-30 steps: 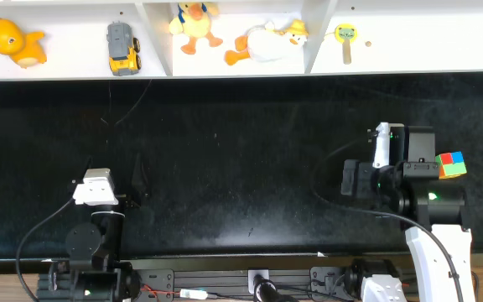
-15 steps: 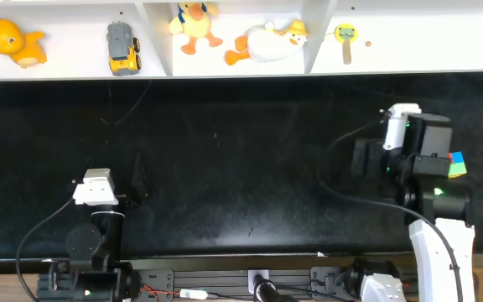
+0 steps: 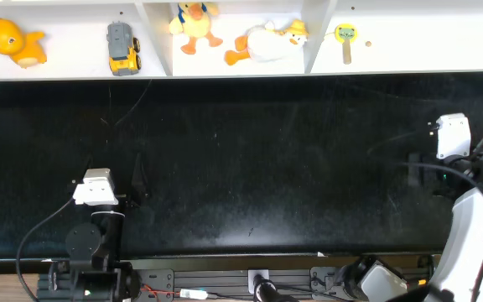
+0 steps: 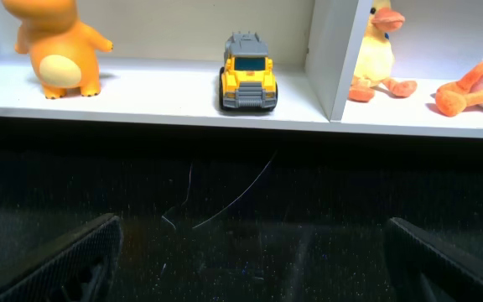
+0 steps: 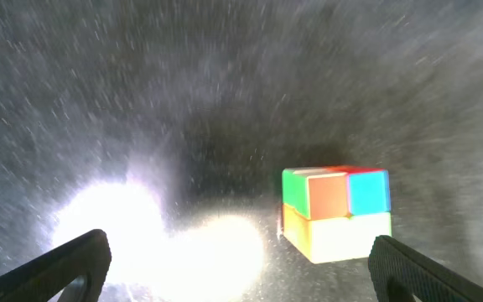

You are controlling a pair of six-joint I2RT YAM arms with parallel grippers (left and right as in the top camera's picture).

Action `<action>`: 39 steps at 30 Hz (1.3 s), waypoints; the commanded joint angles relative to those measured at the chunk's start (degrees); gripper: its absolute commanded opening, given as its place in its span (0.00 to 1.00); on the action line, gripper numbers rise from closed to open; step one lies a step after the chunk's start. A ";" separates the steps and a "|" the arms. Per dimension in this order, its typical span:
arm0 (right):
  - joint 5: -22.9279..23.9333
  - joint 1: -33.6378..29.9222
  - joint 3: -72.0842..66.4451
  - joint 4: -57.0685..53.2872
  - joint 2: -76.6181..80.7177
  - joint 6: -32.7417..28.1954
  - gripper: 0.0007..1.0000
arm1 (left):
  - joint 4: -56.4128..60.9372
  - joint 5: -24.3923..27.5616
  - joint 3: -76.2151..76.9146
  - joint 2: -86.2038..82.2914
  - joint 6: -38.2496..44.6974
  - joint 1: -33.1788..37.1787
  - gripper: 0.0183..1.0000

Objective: Store Toys

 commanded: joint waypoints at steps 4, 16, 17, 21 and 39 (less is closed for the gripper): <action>-1.86 -3.58 0.20 4.17 7.30 -9.09 0.99 | -0.11 0.55 -0.11 -0.70 -1.05 -0.37 1.00; 0.20 -13.77 0.17 7.50 8.09 -12.96 1.00 | -0.09 0.55 -0.11 -0.70 -1.05 -0.37 1.00; 0.24 -14.67 0.17 7.91 8.48 -13.27 1.00 | -0.09 0.55 -0.11 -0.70 -1.05 -0.37 1.00; 0.02 -16.31 0.17 8.22 11.30 -14.40 1.00 | -0.09 0.55 -0.11 -0.70 -1.05 -0.37 1.00; -6.01 -14.58 0.17 13.31 14.53 -4.11 0.92 | -0.09 0.55 -0.11 -0.70 -1.05 -0.37 1.00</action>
